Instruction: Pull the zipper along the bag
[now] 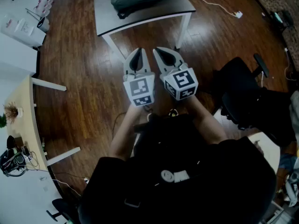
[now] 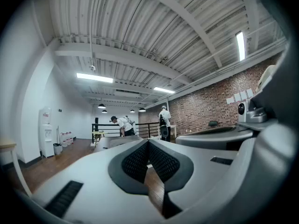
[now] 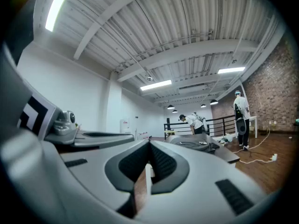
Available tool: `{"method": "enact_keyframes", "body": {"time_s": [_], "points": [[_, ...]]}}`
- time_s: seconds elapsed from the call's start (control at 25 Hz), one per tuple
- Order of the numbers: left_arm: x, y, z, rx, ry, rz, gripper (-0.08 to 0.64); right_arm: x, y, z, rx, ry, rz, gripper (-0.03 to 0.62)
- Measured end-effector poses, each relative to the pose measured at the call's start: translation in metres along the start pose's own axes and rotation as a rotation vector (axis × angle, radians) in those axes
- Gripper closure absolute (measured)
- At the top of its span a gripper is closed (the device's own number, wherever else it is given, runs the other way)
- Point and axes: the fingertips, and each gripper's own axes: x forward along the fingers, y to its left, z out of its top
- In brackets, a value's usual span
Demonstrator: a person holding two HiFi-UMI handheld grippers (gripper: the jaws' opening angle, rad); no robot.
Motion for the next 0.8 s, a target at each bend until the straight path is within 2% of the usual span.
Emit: {"method": "enact_keyframes", "body": {"time_s": [0.8], "points": [[-0.013, 0.027, -0.008, -0.021, 0.002, -0.019, 0.554, 0.010, 0.023, -0.005, -0.041, 0.004, -0.046, 0.586]]}}
